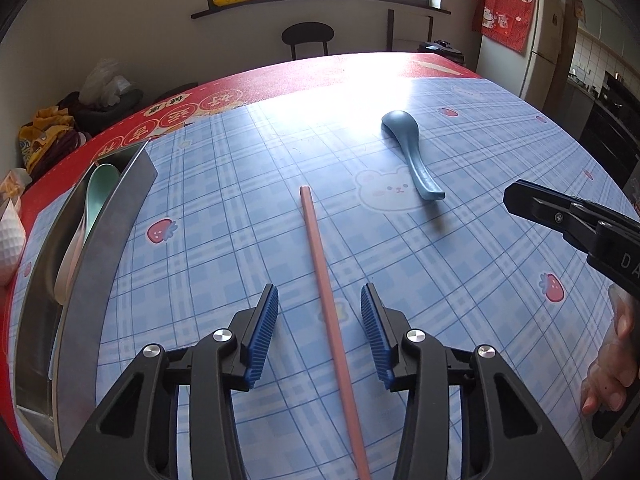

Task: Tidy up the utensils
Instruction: 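Lower the left gripper onto the pink chopstick and close on it, then lift the pink chopstick with the left gripper while the right gripper grasps the blue spoon, then carry the pink chopstick into the tray and open the left gripper, then carry the blue spoon into the tray and open the right gripper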

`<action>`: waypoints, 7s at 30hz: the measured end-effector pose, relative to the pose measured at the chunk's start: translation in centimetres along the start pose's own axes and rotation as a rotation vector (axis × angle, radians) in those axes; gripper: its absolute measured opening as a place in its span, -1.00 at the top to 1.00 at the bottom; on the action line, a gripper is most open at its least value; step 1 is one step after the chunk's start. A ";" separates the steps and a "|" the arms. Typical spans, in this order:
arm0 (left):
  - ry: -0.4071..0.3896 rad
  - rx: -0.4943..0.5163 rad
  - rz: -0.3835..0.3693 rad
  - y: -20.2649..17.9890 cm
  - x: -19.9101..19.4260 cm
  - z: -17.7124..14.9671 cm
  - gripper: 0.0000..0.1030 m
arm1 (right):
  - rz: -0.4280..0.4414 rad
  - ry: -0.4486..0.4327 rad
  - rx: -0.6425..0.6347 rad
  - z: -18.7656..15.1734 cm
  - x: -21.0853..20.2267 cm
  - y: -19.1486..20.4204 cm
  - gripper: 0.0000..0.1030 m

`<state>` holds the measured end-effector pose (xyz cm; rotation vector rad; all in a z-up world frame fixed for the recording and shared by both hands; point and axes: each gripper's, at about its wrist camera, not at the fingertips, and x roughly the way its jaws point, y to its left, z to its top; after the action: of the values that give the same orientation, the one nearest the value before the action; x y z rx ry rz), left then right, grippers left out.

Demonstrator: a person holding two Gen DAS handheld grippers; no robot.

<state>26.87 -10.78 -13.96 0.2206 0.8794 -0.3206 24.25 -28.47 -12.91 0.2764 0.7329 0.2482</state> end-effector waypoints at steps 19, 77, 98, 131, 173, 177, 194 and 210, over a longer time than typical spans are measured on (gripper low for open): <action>-0.026 0.033 0.044 -0.9 -0.5 -0.5 0.34 | 0.032 -0.003 0.055 0.0 -0.2 -1.0 0.82; -0.242 -0.295 -0.070 7.1 -5.3 -1.1 0.89 | -0.166 0.197 0.028 6.5 9.9 -0.7 0.55; -0.227 -0.307 -0.073 7.4 -4.9 -1.1 0.89 | -0.177 0.170 -0.129 6.5 10.7 2.6 0.88; -0.205 -0.348 -0.167 7.8 -4.6 -1.2 0.89 | 0.093 0.041 0.108 1.0 4.0 3.8 0.87; 0.123 -0.192 -0.032 18.7 -0.7 3.7 0.86 | 0.220 0.028 0.146 0.7 3.3 1.9 0.87; 0.078 -0.187 -0.029 18.8 -2.2 3.7 0.69 | 0.221 0.031 0.152 0.7 3.3 1.7 0.87; -0.244 -0.118 0.176 17.7 -9.6 -2.8 -0.88 | 0.145 0.054 0.141 0.9 4.2 2.5 0.87; -0.269 -0.297 0.081 22.2 -9.8 -4.6 -0.88 | 0.119 0.196 -0.066 5.9 9.0 14.7 0.87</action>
<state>25.84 13.08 -7.87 -0.0621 0.6397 -0.1367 32.91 -12.78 -9.40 0.2349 0.9012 0.4162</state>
